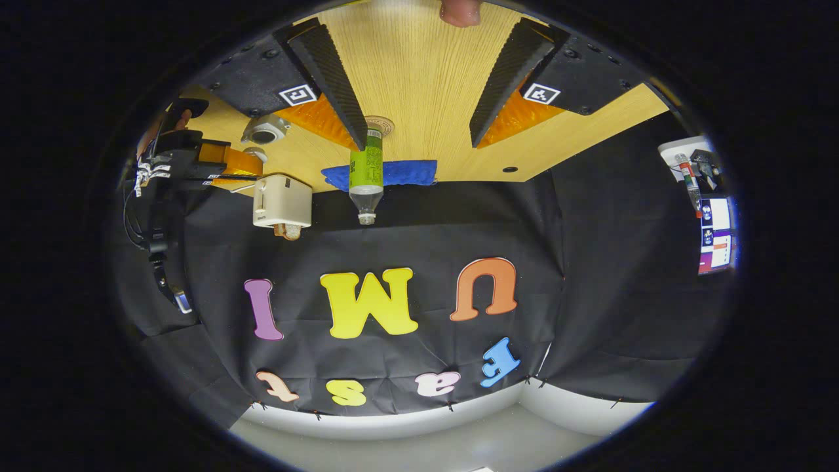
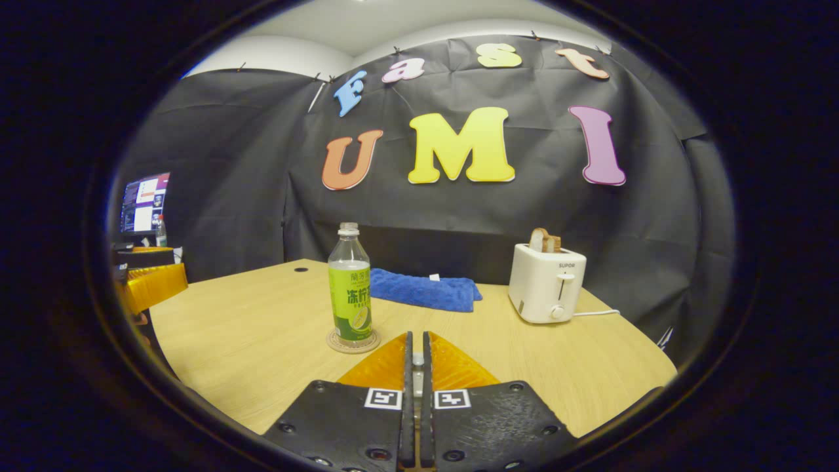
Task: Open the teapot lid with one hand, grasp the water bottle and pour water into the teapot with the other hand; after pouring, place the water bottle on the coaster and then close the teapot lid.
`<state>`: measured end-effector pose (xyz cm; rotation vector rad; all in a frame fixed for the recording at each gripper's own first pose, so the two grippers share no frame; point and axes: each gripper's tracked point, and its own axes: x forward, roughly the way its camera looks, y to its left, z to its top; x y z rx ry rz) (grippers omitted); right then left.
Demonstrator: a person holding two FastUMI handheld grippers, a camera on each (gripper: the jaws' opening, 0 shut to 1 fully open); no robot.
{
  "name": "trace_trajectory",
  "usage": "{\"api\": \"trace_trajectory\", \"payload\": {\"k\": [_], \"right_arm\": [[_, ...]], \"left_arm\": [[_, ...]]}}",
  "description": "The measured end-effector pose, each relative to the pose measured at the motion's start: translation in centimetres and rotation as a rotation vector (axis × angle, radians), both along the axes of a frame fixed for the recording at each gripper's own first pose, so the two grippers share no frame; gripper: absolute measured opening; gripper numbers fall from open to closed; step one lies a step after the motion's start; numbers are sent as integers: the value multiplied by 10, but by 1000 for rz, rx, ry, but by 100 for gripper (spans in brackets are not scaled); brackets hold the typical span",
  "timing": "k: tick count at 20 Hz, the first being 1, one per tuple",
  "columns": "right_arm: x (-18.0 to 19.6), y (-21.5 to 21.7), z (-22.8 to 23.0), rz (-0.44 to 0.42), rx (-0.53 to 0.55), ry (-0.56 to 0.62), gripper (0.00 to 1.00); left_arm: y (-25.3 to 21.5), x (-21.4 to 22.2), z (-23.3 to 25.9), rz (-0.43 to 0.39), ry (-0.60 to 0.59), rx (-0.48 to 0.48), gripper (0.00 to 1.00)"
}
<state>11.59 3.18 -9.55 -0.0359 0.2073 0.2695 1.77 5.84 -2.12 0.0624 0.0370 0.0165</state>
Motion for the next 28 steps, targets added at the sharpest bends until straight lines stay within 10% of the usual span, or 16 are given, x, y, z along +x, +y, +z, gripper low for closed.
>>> {"api": "trace_trajectory", "payload": {"k": [28], "right_arm": [[-1, 2, -30, -20, 1, 24, 13]], "left_arm": [[2, -3, 2, -3, 8, -56, 98]]}}
